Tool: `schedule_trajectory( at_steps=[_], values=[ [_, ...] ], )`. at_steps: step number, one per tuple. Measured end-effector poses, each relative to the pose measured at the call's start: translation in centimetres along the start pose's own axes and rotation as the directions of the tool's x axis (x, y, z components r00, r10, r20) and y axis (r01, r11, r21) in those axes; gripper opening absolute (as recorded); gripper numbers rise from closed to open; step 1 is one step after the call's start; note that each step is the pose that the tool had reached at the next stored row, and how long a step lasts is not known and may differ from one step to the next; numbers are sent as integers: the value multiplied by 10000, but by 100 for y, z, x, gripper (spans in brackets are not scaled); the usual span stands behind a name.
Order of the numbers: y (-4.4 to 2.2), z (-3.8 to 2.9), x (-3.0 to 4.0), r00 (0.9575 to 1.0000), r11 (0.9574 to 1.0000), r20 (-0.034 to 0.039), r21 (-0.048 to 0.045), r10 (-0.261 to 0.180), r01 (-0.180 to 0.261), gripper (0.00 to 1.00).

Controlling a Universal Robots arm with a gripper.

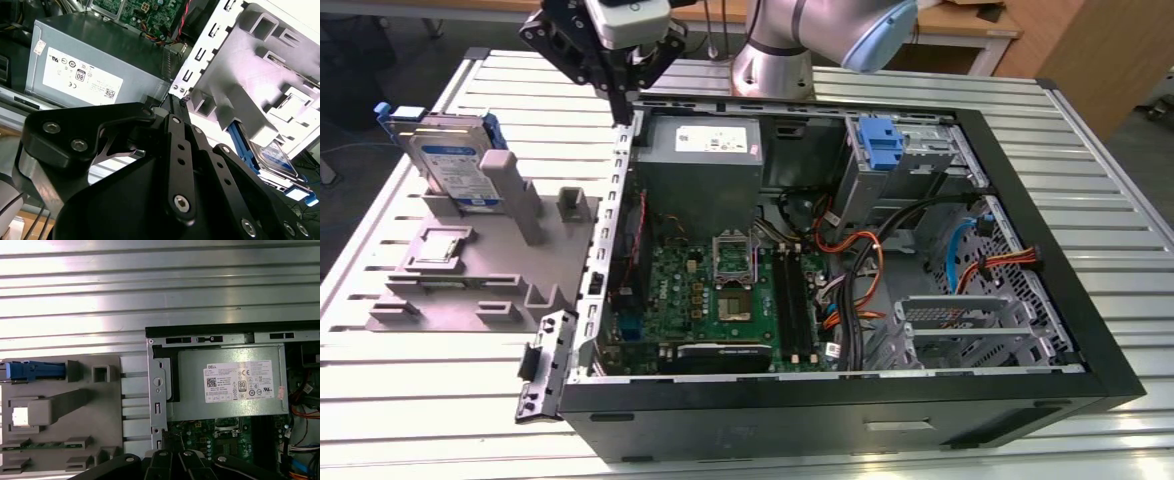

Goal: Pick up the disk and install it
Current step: 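Reach for the disk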

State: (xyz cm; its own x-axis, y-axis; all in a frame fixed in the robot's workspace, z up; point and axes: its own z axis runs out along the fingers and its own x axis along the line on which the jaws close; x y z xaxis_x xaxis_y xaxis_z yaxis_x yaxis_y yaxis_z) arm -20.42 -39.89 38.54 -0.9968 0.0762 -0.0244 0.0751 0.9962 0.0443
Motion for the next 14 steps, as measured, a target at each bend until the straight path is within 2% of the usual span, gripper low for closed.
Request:
schedule_trajectory(
  at_steps=[14],
  values=[
    [-4, 3, 46, 10000, 10000, 0, -1, 0, 0, 10]
  ],
)
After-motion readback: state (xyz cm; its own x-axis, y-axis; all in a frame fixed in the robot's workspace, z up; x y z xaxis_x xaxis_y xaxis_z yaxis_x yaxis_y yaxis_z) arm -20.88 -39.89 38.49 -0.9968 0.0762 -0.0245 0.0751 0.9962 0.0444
